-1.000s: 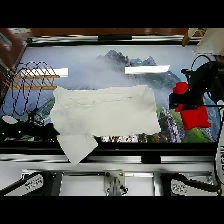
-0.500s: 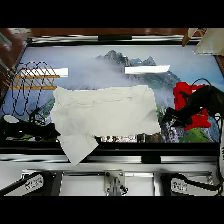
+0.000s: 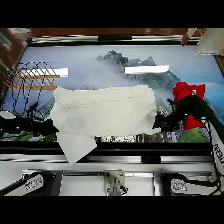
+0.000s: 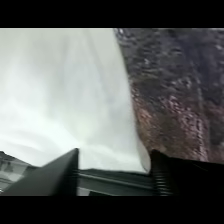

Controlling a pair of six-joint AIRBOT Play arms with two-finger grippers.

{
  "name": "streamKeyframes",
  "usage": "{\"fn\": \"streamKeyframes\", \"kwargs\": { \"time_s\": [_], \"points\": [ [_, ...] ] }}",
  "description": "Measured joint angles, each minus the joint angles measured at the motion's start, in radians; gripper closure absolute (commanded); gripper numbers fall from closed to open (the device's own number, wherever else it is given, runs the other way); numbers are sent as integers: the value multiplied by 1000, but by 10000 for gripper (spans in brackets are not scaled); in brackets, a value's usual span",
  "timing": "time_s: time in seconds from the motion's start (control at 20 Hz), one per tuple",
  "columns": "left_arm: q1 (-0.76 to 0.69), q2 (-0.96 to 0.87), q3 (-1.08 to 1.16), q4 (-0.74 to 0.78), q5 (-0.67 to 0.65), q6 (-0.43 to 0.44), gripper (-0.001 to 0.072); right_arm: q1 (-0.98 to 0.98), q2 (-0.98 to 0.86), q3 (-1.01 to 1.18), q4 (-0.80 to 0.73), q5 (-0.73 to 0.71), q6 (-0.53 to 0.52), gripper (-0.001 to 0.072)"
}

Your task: Fold the shirts.

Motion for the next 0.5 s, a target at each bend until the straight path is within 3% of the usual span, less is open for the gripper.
{"fn": "streamKeyframes", "kwargs": {
  "time_s": [0.05, 0.1, 0.3, 0.5],
  "points": [
    [0, 0, 13, 0, -8, 0, 668, 16, -4, -2, 5, 12, 9, 580],
    [0, 0, 27, 0, -18, 0, 668, 31, -8, -3, 12, 24, 18, 645],
    [0, 3, 142, 0, -61, 0, 669, 59, -3, 30, 41, 18, 27, 645],
    [0, 59, 401, -10, -111, 0, 669, 67, 116, 194, 50, -26, -9, 646]
  ]
}}
